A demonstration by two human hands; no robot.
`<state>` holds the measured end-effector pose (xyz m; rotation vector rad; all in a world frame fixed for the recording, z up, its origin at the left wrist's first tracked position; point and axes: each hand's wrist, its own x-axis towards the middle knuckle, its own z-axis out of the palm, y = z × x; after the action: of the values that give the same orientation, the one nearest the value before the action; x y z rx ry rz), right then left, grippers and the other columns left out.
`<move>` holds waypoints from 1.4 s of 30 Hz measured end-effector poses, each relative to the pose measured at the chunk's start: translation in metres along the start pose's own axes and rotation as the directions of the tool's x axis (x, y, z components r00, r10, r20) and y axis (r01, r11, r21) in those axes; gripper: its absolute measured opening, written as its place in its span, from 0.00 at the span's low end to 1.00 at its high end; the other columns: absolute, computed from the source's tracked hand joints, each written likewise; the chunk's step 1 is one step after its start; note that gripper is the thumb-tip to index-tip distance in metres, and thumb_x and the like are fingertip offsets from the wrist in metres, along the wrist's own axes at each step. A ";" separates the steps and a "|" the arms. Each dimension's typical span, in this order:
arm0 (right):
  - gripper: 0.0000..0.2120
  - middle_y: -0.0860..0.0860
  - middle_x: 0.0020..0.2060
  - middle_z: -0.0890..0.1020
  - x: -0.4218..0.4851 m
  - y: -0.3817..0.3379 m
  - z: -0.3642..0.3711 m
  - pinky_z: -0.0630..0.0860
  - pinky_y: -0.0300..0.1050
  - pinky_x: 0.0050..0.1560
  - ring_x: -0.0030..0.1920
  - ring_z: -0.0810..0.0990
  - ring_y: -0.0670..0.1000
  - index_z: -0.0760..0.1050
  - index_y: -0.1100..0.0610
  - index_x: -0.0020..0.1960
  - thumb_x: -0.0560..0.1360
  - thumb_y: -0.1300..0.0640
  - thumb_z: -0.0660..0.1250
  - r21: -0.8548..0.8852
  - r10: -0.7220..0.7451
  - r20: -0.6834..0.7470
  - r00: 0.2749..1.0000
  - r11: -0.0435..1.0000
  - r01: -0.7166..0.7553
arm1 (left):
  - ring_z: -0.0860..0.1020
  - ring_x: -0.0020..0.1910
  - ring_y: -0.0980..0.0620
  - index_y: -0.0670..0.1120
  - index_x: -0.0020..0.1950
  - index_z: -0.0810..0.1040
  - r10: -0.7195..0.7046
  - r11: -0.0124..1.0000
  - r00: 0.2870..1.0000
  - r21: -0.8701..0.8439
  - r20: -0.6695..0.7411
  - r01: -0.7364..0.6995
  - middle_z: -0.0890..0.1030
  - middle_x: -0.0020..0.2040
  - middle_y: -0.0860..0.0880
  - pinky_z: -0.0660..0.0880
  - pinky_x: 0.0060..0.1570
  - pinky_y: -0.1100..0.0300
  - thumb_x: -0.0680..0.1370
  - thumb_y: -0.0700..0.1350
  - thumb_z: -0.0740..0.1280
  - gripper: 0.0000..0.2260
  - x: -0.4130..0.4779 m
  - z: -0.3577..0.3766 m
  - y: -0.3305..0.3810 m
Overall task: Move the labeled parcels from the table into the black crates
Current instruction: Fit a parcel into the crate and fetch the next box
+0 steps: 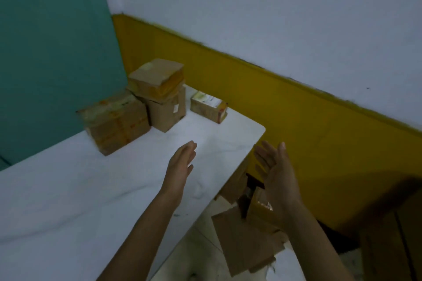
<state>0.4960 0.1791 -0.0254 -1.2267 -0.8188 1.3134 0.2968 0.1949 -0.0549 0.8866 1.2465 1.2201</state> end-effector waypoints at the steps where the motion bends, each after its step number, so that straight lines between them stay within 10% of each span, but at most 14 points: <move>1: 0.24 0.42 0.58 0.78 0.018 -0.002 0.003 0.66 0.47 0.64 0.62 0.74 0.46 0.70 0.49 0.66 0.79 0.38 0.49 0.008 0.017 0.016 1.000 1.000 -0.017 | 0.70 0.68 0.53 0.53 0.65 0.70 -0.015 1.000 1.000 0.010 -0.022 0.016 0.72 0.70 0.52 0.65 0.68 0.54 0.83 0.51 0.54 0.13 0.011 0.000 0.003; 12: 0.27 0.54 0.67 0.74 0.255 -0.002 0.086 0.66 0.50 0.68 0.68 0.72 0.53 0.65 0.57 0.74 0.82 0.42 0.49 -0.063 0.182 0.319 0.930 0.983 -0.170 | 0.69 0.68 0.53 0.54 0.69 0.68 -0.041 0.999 0.921 0.017 -0.387 0.052 0.69 0.71 0.53 0.67 0.68 0.52 0.79 0.56 0.61 0.19 0.151 -0.026 0.029; 18: 0.27 0.58 0.71 0.69 0.383 -0.016 0.158 0.68 0.46 0.65 0.71 0.68 0.55 0.63 0.60 0.75 0.82 0.44 0.51 -0.231 0.231 0.489 0.841 0.964 -0.130 | 0.76 0.53 0.69 0.66 0.50 0.75 0.000 1.000 0.805 0.002 -0.593 0.001 0.79 0.48 0.71 0.73 0.52 0.68 0.81 0.54 0.61 0.06 0.226 -0.023 0.051; 20: 0.27 0.54 0.72 0.70 0.420 -0.018 0.183 0.66 0.46 0.66 0.70 0.69 0.51 0.63 0.57 0.74 0.82 0.43 0.53 -0.291 0.189 0.495 0.848 0.956 -0.043 | 0.75 0.47 0.76 0.66 0.58 0.74 0.017 1.000 0.778 0.014 -0.628 -0.011 0.77 0.45 0.76 0.72 0.40 0.77 0.81 0.53 0.59 0.09 0.246 -0.020 0.055; 23: 0.32 0.52 0.74 0.65 0.465 -0.023 0.222 0.62 0.51 0.70 0.73 0.65 0.52 0.60 0.53 0.76 0.79 0.36 0.53 -0.394 0.212 0.496 0.842 0.919 0.001 | 0.73 0.54 0.68 0.58 0.71 0.67 0.019 1.000 0.729 0.025 -0.684 -0.003 0.74 0.55 0.70 0.70 0.52 0.69 0.79 0.59 0.60 0.21 0.275 -0.016 0.061; 26: 0.34 0.49 0.72 0.69 0.479 -0.024 0.247 0.64 0.52 0.69 0.71 0.68 0.52 0.65 0.50 0.74 0.75 0.30 0.52 -0.506 0.311 0.591 0.745 0.862 0.041 | 0.70 0.63 0.55 0.57 0.72 0.66 -0.017 1.000 0.676 0.003 -0.736 0.028 0.72 0.61 0.59 0.68 0.61 0.56 0.77 0.63 0.60 0.25 0.294 -0.016 0.066; 30: 0.05 0.40 0.52 0.80 0.469 -0.028 0.244 0.74 0.37 0.47 0.58 0.78 0.46 0.76 0.43 0.53 0.78 0.46 0.64 -0.359 0.144 0.712 0.687 0.916 0.181 | 0.75 0.61 0.52 0.60 0.58 0.72 -0.015 0.997 0.621 -0.059 -0.784 -0.050 0.76 0.60 0.56 0.75 0.47 0.61 0.73 0.65 0.62 0.17 0.282 -0.017 0.074; 37: 0.11 0.45 0.53 0.82 0.432 -0.044 0.223 0.79 0.41 0.53 0.55 0.81 0.46 0.76 0.50 0.55 0.77 0.63 0.65 -0.070 -0.083 0.800 0.594 0.970 0.231 | 0.82 0.51 0.56 0.48 0.65 0.74 0.043 0.972 0.543 -0.090 -0.839 -0.216 0.82 0.55 0.52 0.80 0.48 0.62 0.72 0.68 0.57 0.31 0.234 -0.018 0.082; 42: 0.15 0.40 0.51 0.80 0.406 -0.045 0.224 0.76 0.31 0.46 0.51 0.80 0.38 0.75 0.52 0.62 0.78 0.64 0.64 -0.150 -0.016 0.875 0.484 0.941 0.304 | 0.82 0.47 0.60 0.57 0.59 0.72 0.127 0.988 0.561 0.053 -0.818 -0.147 0.80 0.52 0.59 0.78 0.39 0.67 0.77 0.54 0.66 0.11 0.197 -0.036 0.082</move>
<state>0.3513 0.6216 -0.0108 -0.5645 -1.8777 1.6915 0.2284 0.3969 -0.0210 0.3553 1.9158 1.8864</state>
